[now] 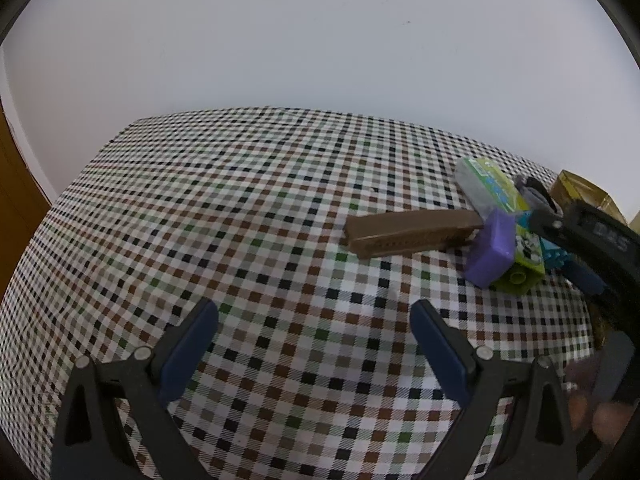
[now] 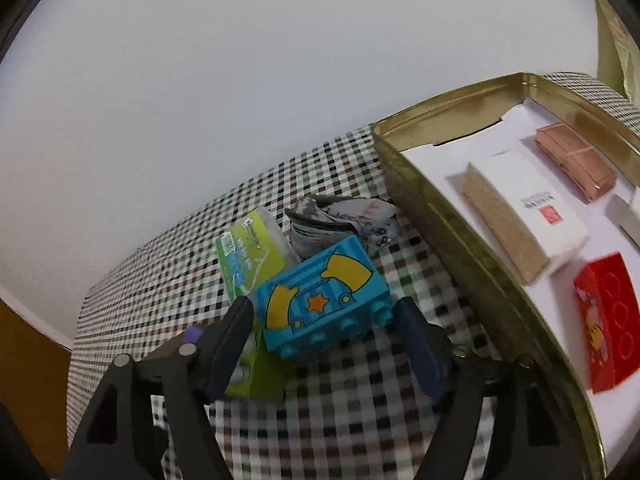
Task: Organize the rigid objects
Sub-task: 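Grasp the blue Duplo brick with the right gripper and lift it, then grasp the green cow-print block with the left gripper while the right carries the blue brick, then lower the blue brick and green block into the tin and open both grippers, then move both grippers back from the tin toward the purple block and brown bar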
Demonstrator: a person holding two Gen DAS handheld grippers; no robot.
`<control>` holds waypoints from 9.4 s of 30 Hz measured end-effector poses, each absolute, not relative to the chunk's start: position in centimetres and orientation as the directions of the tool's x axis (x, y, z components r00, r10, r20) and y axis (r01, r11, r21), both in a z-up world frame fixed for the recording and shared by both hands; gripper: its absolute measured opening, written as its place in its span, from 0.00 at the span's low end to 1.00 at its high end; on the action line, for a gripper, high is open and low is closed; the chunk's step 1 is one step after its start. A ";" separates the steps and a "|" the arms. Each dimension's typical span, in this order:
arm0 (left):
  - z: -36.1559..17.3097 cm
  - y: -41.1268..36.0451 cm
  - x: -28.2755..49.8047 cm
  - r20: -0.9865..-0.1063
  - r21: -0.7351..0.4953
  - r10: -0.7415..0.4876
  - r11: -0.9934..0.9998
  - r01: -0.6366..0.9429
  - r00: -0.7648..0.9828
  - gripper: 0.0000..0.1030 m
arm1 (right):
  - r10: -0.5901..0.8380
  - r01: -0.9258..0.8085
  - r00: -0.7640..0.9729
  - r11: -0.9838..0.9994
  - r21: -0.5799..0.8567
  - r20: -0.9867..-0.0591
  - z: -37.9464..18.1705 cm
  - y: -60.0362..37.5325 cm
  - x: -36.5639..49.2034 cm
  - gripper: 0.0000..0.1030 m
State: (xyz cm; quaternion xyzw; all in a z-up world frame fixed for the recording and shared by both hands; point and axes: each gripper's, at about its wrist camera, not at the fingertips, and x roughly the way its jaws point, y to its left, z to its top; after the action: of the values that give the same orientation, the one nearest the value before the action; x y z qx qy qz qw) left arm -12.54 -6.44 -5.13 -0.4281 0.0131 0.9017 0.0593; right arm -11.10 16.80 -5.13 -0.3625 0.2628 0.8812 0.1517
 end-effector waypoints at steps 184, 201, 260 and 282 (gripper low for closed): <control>-1.1 21.5 0.7 -0.672 0.013 0.488 -0.745 -0.667 -0.557 0.65 | 0.039 -0.293 -0.814 -0.889 0.353 -0.579 0.1 31.2 0.2 0.77; 0.4 19.4 0.4 -0.616 0.008 0.437 -0.828 -0.560 -0.655 0.99 | -0.009 -0.259 -0.862 -0.852 0.456 -0.506 0.6 32.4 1.0 0.82; -1.8 2.9 -7.0 -0.610 0.012 0.224 -0.956 -0.292 -0.760 0.99 | 0.331 -0.390 -0.894 -0.907 0.160 -0.301 1.4 20.1 3.7 0.82; -2.7 -5.8 -12.4 -0.621 0.046 0.075 -0.990 -0.132 -0.780 0.99 | 0.189 -0.275 -0.882 -0.950 0.146 -0.431 0.5 13.5 -2.5 0.82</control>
State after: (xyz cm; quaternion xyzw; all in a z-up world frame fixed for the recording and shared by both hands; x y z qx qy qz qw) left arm -12.38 -5.82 -2.75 -0.3267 0.0435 0.9425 0.0550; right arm -2.53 13.46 0.51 -0.2107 0.1022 0.9647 0.1205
